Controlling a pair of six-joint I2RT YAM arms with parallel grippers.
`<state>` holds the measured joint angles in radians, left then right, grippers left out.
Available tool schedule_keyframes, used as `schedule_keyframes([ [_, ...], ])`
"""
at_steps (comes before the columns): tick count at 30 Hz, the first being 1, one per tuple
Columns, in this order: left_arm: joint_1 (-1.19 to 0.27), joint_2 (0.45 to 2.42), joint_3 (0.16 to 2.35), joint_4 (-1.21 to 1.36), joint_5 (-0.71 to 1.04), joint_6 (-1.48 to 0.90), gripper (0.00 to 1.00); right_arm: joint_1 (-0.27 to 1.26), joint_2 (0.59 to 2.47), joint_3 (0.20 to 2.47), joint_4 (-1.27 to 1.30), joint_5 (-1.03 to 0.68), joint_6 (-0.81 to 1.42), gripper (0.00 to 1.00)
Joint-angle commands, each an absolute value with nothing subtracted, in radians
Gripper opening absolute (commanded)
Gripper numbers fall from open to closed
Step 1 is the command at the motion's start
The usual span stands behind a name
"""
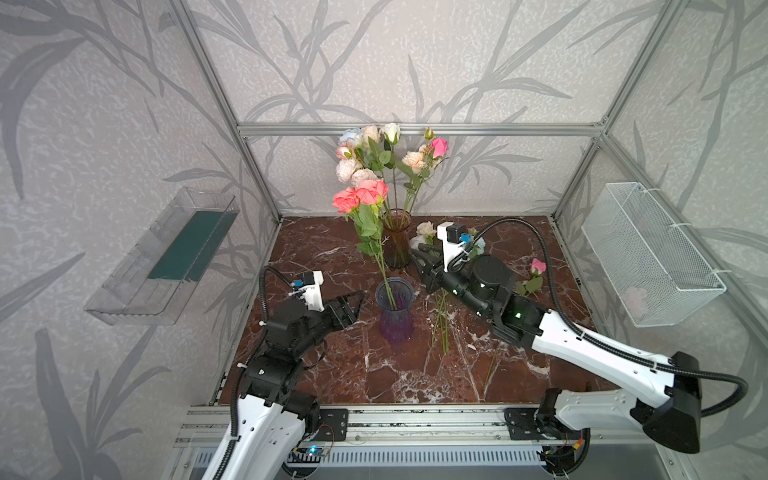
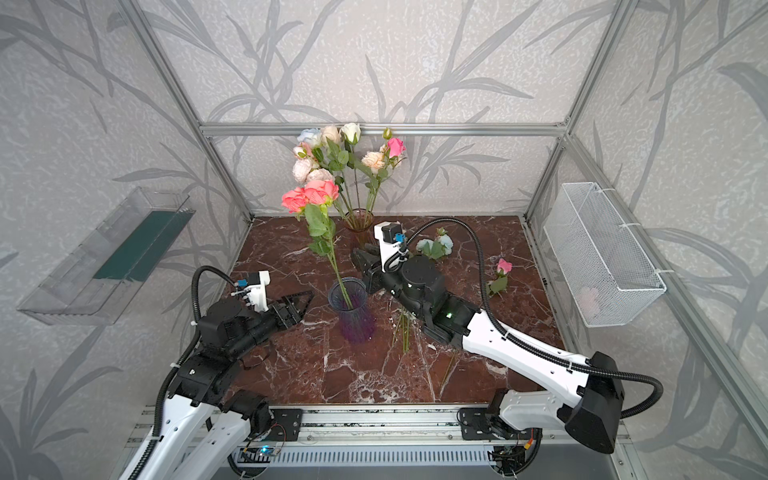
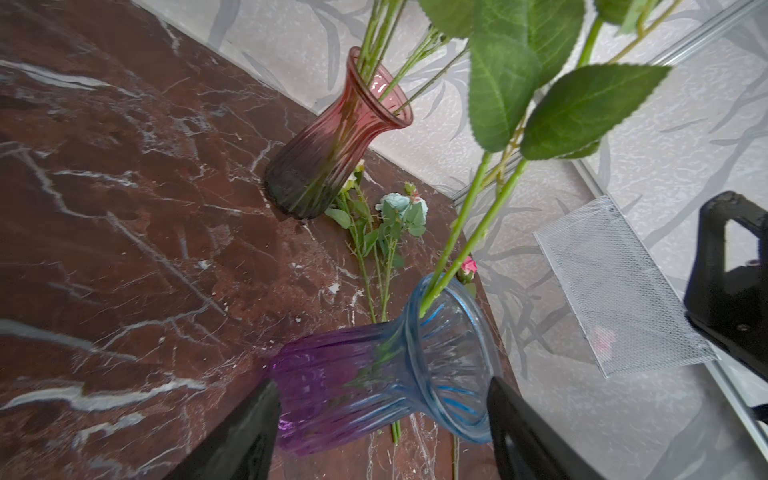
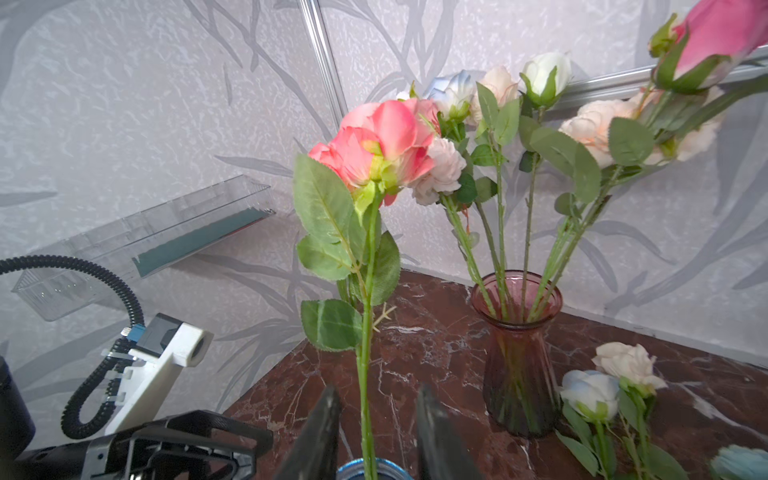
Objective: Arrange the flowers into the vase
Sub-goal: 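Move the right gripper back to the pile and grasp a white rose stem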
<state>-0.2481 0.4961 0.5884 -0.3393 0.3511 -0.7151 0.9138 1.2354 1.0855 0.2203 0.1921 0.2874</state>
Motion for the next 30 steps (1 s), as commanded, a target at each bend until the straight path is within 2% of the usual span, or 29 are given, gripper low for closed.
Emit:
schedule_keyframes([
  [1,-0.252,0.443,0.604,-0.472,0.23,-0.716,0.79,0.778,1.236,1.077,0.014,0.143,0.328,0.33],
  [6,-0.252,0.348,0.552,-0.531,0.139,-0.782,0.79,0.586,1.38,1.142,-0.185,-0.027,0.355,0.32],
  [11,-0.252,0.357,0.483,-0.447,0.217,-0.851,0.79,0.508,1.649,1.314,-0.349,-0.085,0.306,0.28],
  [18,-0.252,0.492,0.448,-0.366,0.317,-0.886,0.78,0.472,1.96,1.506,-0.466,-0.096,0.293,0.26],
  [24,-0.253,0.532,0.408,-0.308,0.296,-0.927,0.79,0.468,2.089,1.572,-0.48,-0.129,0.305,0.25],
  [30,-0.253,0.531,0.399,-0.298,0.279,-0.918,0.79,0.467,2.14,1.594,-0.492,-0.122,0.308,0.21],
])
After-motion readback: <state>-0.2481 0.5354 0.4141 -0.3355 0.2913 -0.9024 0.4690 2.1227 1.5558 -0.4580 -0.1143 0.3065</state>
